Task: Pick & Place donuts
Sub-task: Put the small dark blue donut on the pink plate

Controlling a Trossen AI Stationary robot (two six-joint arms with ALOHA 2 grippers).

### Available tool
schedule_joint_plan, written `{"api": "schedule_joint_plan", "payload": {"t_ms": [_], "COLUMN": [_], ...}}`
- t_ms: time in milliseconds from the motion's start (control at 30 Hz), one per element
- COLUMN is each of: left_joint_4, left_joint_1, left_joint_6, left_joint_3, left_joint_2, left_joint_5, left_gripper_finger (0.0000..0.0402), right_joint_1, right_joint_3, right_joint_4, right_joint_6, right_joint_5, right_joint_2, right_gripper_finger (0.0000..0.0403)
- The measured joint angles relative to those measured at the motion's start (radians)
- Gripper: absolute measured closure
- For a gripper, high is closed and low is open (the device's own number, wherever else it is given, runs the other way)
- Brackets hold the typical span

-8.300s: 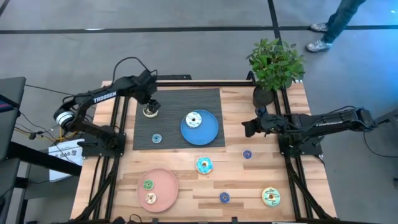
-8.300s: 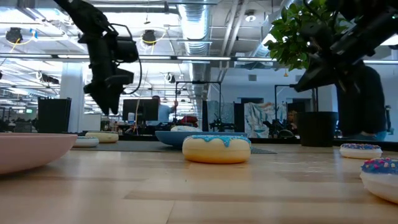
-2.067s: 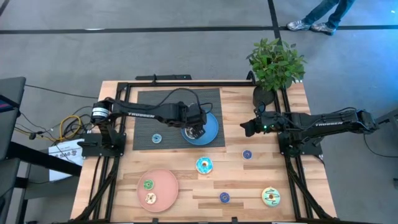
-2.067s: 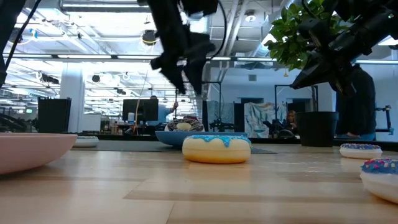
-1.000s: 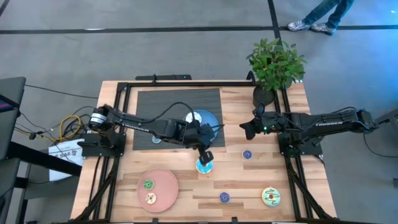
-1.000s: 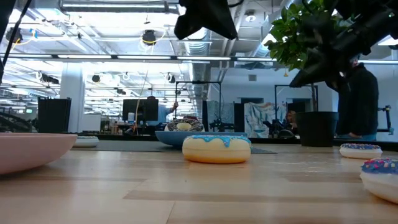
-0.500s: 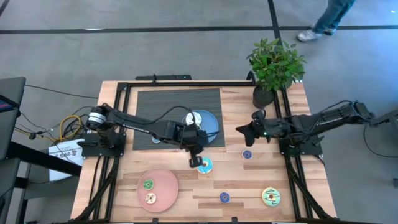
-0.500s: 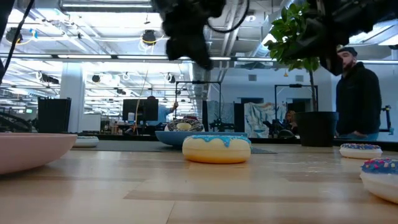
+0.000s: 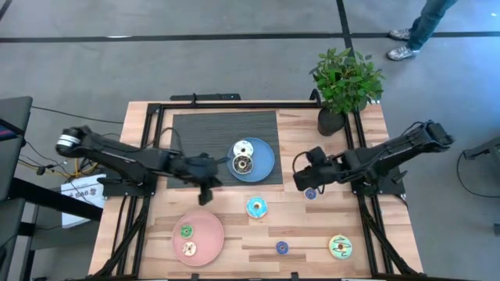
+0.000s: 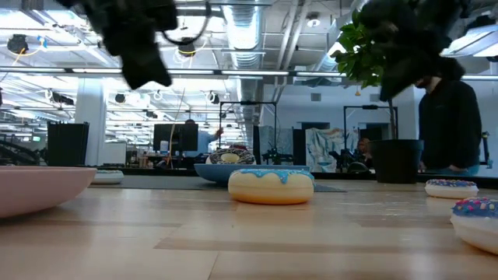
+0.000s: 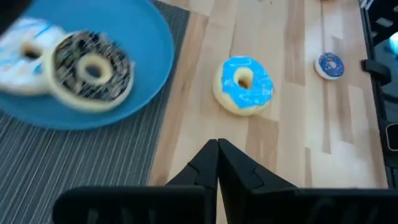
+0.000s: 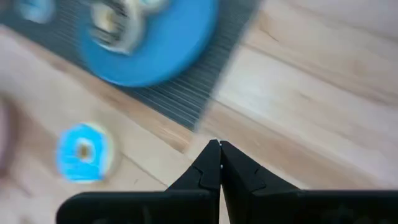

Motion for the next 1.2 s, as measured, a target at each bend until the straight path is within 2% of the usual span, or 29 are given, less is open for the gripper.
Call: {"api": "schedule_joint_plan", "payload": {"t_ms": [167,333,633,933,1033,1200], "left_joint_4": [-0.01,-0.018,-0.017,-0.017,-0.016,-0.016], "left_joint_1": [0.004,0.004,0.003,0.004,0.004,0.004], "left_joint_6": [-0.014,-0.015,-0.044,-0.051,-0.055,-0.085], "left_joint_3": [-0.117,-0.164,-0.171,-0.171,-0.171,-0.171], "left_joint_2": [-0.164,-0.237,-0.235,-0.235,-0.235,-0.235], "left_joint_5": [-0.037,-0.038,-0.047,-0.054,-0.063,-0.081], "left_gripper_finger": [0.0402,0.0401,0.0401,0.0401,0.0401,0.0401], "right_joint_1": [0.0,0.0,0.007,0.054,0.063,0.056], "right_joint_3": [0.028,0.027,0.026,0.025,0.025,0.022], "right_joint_4": [-0.126,-0.155,-0.168,-0.13,-0.116,-0.078], "right_joint_6": [0.187,0.28,0.429,0.465,0.465,0.435], "right_joint_5": [-0.055,-0.105,-0.236,-0.264,-0.267,-0.305], "right_joint_2": [0.07,0.124,0.238,0.332,0.364,0.412], "right_gripper_finger": [0.0402,0.038,0.0275,0.0153,0.0138,0.0137]}}
